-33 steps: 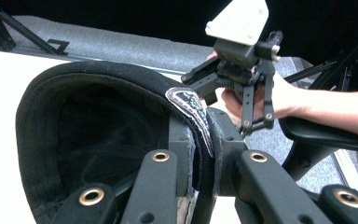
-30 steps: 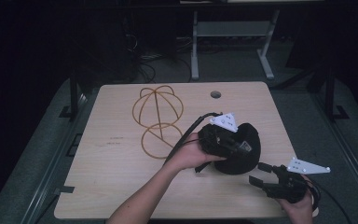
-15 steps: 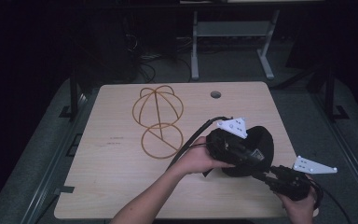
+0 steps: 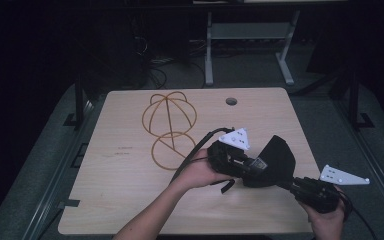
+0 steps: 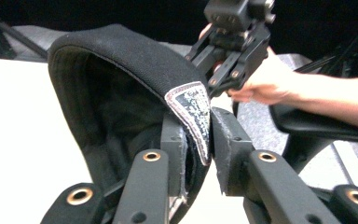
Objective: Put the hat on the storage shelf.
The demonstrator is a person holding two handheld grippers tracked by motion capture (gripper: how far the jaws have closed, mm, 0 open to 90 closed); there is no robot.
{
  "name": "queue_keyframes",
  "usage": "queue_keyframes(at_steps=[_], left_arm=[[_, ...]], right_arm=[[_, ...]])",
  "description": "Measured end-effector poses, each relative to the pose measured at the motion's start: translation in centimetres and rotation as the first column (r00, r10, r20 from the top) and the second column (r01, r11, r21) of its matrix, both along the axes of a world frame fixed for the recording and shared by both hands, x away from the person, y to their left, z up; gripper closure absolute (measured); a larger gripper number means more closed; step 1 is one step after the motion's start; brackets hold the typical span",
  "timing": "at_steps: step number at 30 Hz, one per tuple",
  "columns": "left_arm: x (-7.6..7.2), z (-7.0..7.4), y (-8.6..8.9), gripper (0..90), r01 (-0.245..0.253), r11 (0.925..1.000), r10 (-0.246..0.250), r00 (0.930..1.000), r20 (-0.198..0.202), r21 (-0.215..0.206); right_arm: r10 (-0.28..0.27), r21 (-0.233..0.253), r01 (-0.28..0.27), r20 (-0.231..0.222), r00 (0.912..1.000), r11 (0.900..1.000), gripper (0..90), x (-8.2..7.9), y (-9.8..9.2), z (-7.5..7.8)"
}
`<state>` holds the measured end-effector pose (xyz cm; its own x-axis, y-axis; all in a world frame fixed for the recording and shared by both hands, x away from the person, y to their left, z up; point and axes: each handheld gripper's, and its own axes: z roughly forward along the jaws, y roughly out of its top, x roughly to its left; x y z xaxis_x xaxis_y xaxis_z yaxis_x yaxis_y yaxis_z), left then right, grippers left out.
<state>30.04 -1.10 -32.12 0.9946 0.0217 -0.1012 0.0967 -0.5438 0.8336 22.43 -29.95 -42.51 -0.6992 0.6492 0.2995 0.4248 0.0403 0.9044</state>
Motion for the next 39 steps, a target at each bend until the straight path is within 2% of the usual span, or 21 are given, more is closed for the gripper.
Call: queue_keyframes(at_steps=[1, 6, 7, 12, 13, 14, 17, 20, 23, 24, 27, 31, 33, 36, 37, 39], left_arm=[[-0.1, -0.3, 0.4, 73.8, -0.016, 0.9998, 0.016, 0.9998, 0.012, 0.007], [-0.1, -0.9, 1.4, 69.6, -0.05, 0.9987, 0.05, 0.9987, 0.008, 0.007], [-0.3, -1.3, 2.0, 68.4, -0.077, 0.997, 0.077, 0.9967, 0.027, 0.012], [-0.4, -1.7, 3.5, 62.4, -0.114, 0.9932, 0.113, 0.9928, 0.038, 0.021], [-0.6, -1.8, 4.2, 61.9, -0.139, 0.9901, 0.138, 0.989, 0.052, 0.02], [-0.6, -1.8, 4.2, 61.5, -0.139, 0.9901, 0.138, 0.989, 0.052, 0.02], [-0.9, -2.0, 5.8, 60.4, -0.171, 0.9851, 0.169, 0.9827, 0.076, 0.017], [-1.1, -2.2, 6.6, 58.6, -0.18, 0.9835, 0.178, 0.9805, 0.084, 0.018], [-1.4, -2.7, 8.3, 58.2, -0.21, 0.9775, 0.208, 0.974, 0.09, 0.017], [-1.4, -2.7, 8.3, 57.8, -0.21, 0.9775, 0.208, 0.974, 0.09, 0.017], [-1.7, -3.7, 10.0, 57.2, -0.24, 0.9706, 0.237, 0.9669, 0.095, 0.021], [-2.0, -4.6, 11.3, 55.1, -0.259, 0.9654, 0.255, 0.9621, 0.097, 0.032], [-2.2, -5.4, 12.4, 51.9, -0.285, 0.9579, 0.279, 0.9524, 0.122, 0.034], [-2.3, -5.9, 13.0, 49.2, -0.287, 0.9574, 0.28, 0.951, 0.131, 0.035], [-2.5, -6.3, 13.4, 47.9, -0.295, 0.9551, 0.287, 0.9457, 0.152, 0.03], [-2.7, -6.8, 13.8, 46.9, -0.289, 0.9567, 0.282, 0.9472, 0.153, 0.029]], right_arm=[[0.0, -0.001, 0.0, 0.003, 1.0, 1.0, 75.6, 0.0, 0.0, 0.0], [0.029, -0.011, -0.029, -0.006, 0.9996, 1.0, 75.8, 0.3, 0.2, 0.6], [0.028, -0.018, -0.028, -0.01, 0.9996, 0.999, 75.8, 0.3, 0.2, 0.8], [0.032, -0.034, -0.033, -0.022, 0.9992, 0.999, 75.9, 0.7, 0.1, 1.5], [0.046, -0.025, -0.047, -0.038, 0.9982, 0.999, 75.9, 1.1, 0.1, 1.8], [0.051, -0.023, -0.052, -0.053, 0.9973, 0.998, 75.8, 1.3, 0.2, 2.0], [0.063, -0.026, -0.065, -0.077, 0.995, 0.998, 75.8, 1.9, 0.4, 2.8], [0.067, -0.043, -0.071, -0.091, 0.9936, 0.997, 75.9, 2.3, 0.8, 3.5], [0.067, -0.082, -0.076, -0.106, 0.9921, 0.994, 75.8, 3.0, 1.2, 5.0], [0.067, -0.082, -0.076, -0.106, 0.9921, 0.994, 75.8, 3.0, 1.2, 5.0], [0.06, -0.101, -0.071, -0.114, 0.9917, 0.992, 75.8, 3.6, 1.4, 6.2], [0.06, -0.107, -0.073, -0.118, 0.9912, 0.992, 75.8, 4.3, 1.6, 7.3], [0.059, -0.111, -0.071, -0.115, 0.9917, 0.991, 75.8, 4.6, 1.7, 7.9], [0.06, -0.117, -0.073, -0.112, 0.992, 0.99, 75.8, 4.9, 1.8, 8.4], [0.063, -0.125, -0.076, -0.11, 0.992, 0.989, 75.7, 5.2, 2.0, 8.9], [0.064, -0.132, -0.079, -0.111, 0.9917, 0.988, 75.7, 5.5, 2.2, 9.3]])
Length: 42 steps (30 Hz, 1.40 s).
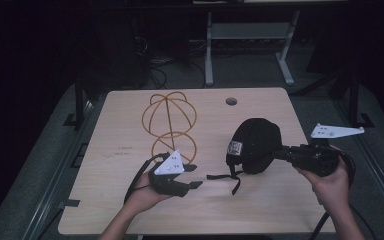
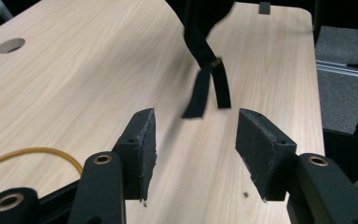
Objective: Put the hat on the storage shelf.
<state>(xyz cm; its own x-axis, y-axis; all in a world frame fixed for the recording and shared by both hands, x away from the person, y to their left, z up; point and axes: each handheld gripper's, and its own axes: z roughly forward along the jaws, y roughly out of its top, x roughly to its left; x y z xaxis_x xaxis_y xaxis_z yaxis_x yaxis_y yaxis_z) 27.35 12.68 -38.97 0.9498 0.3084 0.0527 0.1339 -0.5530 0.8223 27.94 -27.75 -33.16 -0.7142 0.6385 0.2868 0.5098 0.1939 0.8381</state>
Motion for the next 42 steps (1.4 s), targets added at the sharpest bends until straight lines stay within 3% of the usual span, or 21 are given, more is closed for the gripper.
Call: queue_keyframes(at_steps=[7, 14, 23, 28, 32, 42], left_arm=[[-0.4, -1.9, 0.5, 36.1, 0.011, 0.9998, -0.01, 0.9993, -0.037, 0.018], [-1.0, -3.1, 1.6, 28.1, 0.006, 0.9988, -0.005, 0.9996, -0.029, 0.049], [-1.2, -3.8, 2.3, 27.5, -0.011, 0.9986, 0.013, 0.9993, -0.035, 0.051], [-1.5, -3.9, 2.2, 27.0, -0.017, 0.9993, 0.018, 0.9994, -0.029, 0.035], [-1.6, -4.1, 2.3, 26.2, -0.021, 0.9987, 0.022, 0.9995, -0.024, 0.047], [-1.6, -4.1, 2.5, 26.5, -0.02, 0.9991, 0.021, 0.9997, -0.014, 0.038]], right_arm=[[0.002, -0.011, -0.002, -0.009, 1.0, 1.0, 75.6, 0.9, 0.3, 0.8], [-0.002, -0.005, 0.002, -0.014, 0.9999, 1.0, 75.4, 1.4, 0.4, 1.6], [0.004, 0.01, -0.004, 0.013, 0.9999, 1.0, 75.4, 1.8, 1.6, 3.5], [0.04, -0.03, -0.039, 0.025, 0.9989, 0.999, 75.4, 2.6, 3.4, 5.0], [0.059, -0.052, -0.057, 0.035, 0.9976, 0.997, 75.6, 3.3, 4.7, 5.7], [0.095, -0.074, -0.091, 0.062, 0.9935, 0.993, 77.0, 4.6, 7.3, 7.9]])
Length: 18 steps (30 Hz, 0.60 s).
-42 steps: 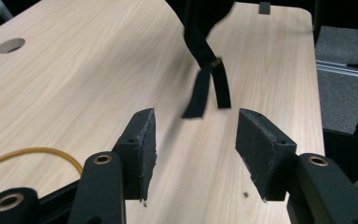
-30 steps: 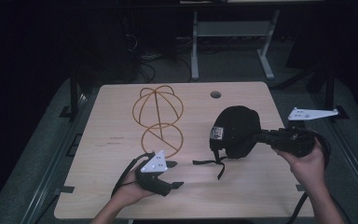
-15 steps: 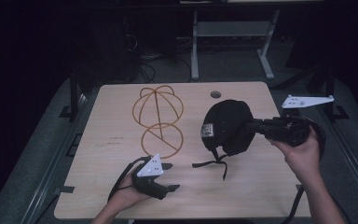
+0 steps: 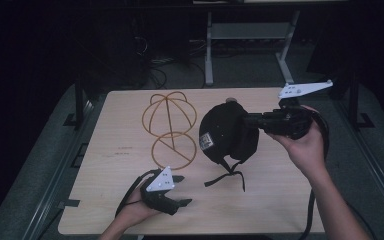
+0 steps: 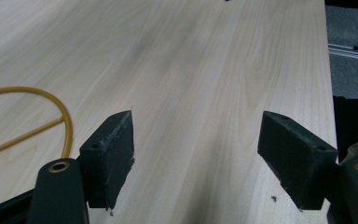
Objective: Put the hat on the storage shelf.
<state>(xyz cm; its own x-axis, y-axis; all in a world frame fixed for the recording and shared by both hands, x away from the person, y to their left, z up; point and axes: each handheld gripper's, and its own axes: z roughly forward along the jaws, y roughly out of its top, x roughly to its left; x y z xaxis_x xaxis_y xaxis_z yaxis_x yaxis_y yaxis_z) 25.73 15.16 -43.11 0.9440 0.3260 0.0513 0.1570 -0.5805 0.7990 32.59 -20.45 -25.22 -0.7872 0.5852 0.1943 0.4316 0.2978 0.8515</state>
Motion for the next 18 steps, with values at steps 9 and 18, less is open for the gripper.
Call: queue_keyframes(at_steps=[9, 18], left_arm=[[0.1, 0.1, 0.3, 26.6, -0.015, 0.9996, 0.015, 0.9999, -0.006, -0.025], [0.2, 0.0, 0.5, 26.7, -0.018, 0.9994, 0.017, 0.9998, -0.013, -0.03]], right_arm=[[0.023, 0.01, -0.023, 0.034, 0.9991, 1.0, 77.2, 1.0, 1.7, 2.4], [0.041, 0.018, -0.042, 0.047, 0.9981, 0.999, 77.1, 2.8, 4.0, 5.1]])
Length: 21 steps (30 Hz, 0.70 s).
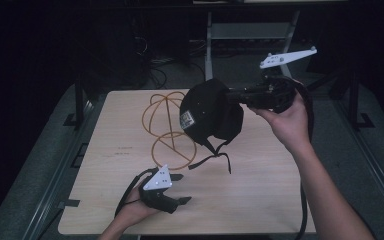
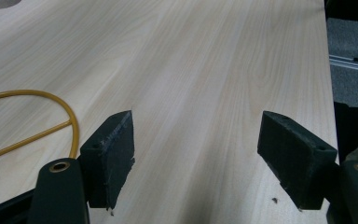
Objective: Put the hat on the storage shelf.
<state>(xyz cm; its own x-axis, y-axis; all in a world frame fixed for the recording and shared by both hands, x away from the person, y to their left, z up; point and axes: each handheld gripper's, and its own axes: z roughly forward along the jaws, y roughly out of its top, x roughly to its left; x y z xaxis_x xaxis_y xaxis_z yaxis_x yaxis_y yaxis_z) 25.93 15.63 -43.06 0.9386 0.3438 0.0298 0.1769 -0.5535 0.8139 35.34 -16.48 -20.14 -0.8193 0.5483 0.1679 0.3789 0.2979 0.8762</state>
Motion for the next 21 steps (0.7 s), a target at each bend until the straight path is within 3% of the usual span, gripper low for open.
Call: queue_keyframes(at_steps=[8, 13, 21], left_arm=[[0.1, -0.2, 0.0, 26.7, 0.004, 0.9998, -0.004, 0.9999, 0.01, 0.019], [0.2, -0.2, 0.1, 26.7, -0.001, 1.0, 0.001, 0.9999, -0.011, 0.004], [0.2, -0.2, 0.0, 26.9, 0.006, 1.0, -0.006, 0.9999, -0.01, -0.005]], right_arm=[[0.007, -0.003, -0.007, -0.003, 1.0, 1.0, 77.1, 1.2, 1.9, 1.2], [0.018, 0.003, -0.018, 0.003, 0.9998, 1.0, 77.1, 1.9, 3.1, 1.8], [0.035, 0.014, -0.036, 0.014, 0.9993, 0.999, 76.9, 2.8, 5.9, 2.8]])
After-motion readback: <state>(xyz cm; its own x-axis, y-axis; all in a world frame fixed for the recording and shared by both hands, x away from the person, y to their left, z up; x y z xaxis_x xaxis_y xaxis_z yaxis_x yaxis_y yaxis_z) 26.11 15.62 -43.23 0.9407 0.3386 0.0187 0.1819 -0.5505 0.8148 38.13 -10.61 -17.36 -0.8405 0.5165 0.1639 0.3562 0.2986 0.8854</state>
